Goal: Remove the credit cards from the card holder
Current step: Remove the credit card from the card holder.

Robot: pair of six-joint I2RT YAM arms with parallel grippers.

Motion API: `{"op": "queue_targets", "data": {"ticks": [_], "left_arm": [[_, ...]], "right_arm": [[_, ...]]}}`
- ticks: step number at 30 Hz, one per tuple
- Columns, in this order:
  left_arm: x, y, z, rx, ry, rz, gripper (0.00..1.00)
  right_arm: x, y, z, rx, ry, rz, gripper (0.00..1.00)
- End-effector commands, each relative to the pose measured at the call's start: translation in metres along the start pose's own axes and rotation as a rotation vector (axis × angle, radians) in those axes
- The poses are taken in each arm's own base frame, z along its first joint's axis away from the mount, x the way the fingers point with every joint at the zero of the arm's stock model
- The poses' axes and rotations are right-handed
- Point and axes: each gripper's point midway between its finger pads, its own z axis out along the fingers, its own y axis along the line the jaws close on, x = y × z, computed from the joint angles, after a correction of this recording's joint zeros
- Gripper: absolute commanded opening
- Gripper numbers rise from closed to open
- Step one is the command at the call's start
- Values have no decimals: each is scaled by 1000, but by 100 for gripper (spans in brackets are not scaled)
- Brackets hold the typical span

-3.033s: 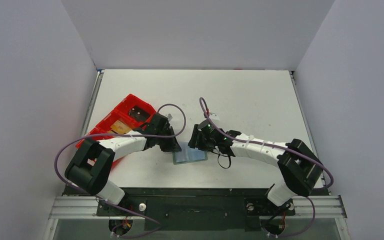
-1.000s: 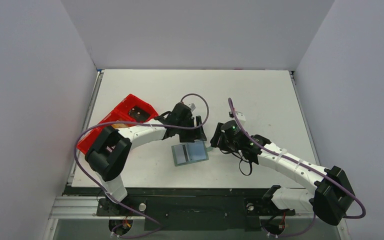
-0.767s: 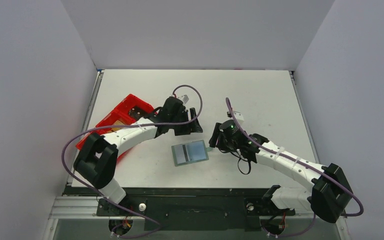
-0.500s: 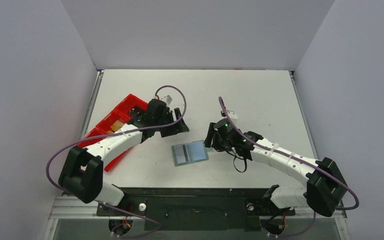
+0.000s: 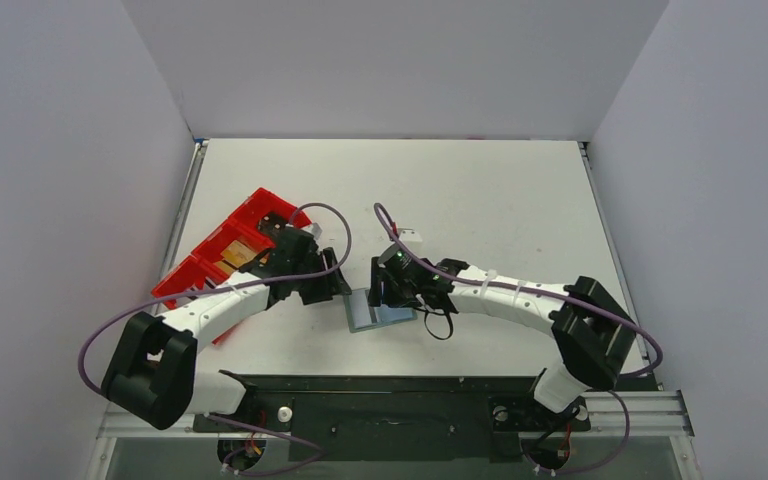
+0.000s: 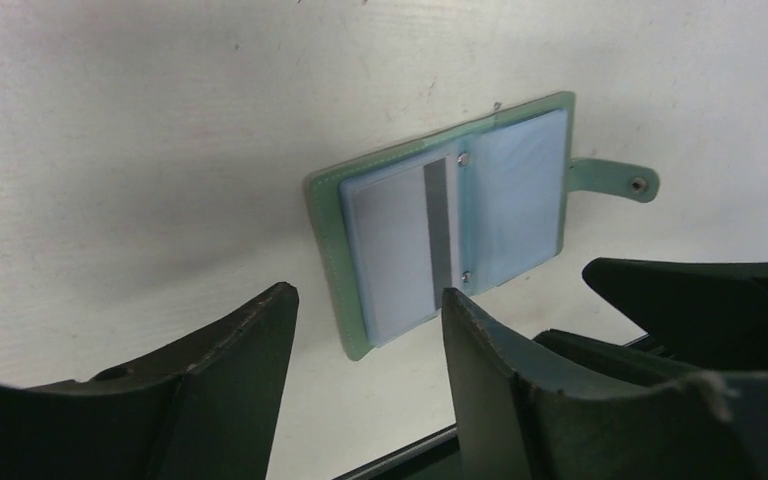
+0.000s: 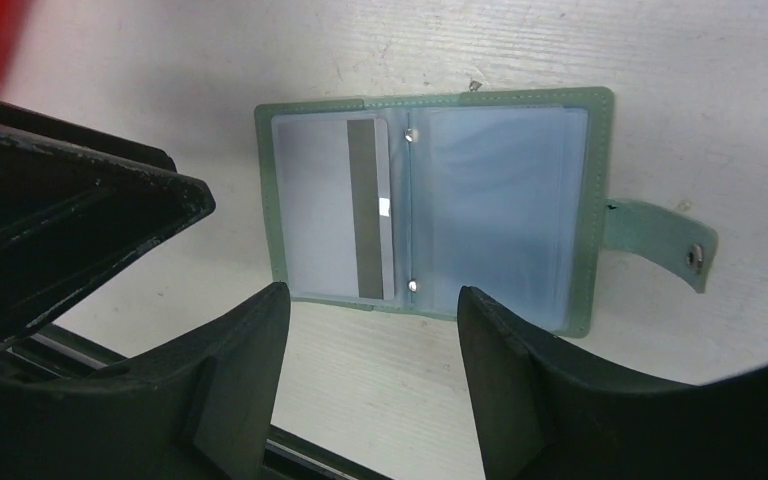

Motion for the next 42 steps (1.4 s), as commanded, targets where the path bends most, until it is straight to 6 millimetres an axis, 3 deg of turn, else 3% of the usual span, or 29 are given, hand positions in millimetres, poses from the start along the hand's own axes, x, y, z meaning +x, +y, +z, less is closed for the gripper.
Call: {"op": "queue_targets", "data": {"ticks": [1,5,11,27,42], "left_arm": [[-3,-4,1,38,-22,1,50],[4,-3,9,50,6,-7,38],[11,-2,21,42,41,-8,30],[16,-3,28,32,57,-7,23],[25,-10,47,11,95,21,14]], "right_arm": [[-9,25,7,-70,-9,-5,58],[-2,28,17,-81,17,-1,58],[8,31,27,-108,52,18,57],[21,23,44,-78,79,19,53],[25,16,53,-227,108,194,52]]}}
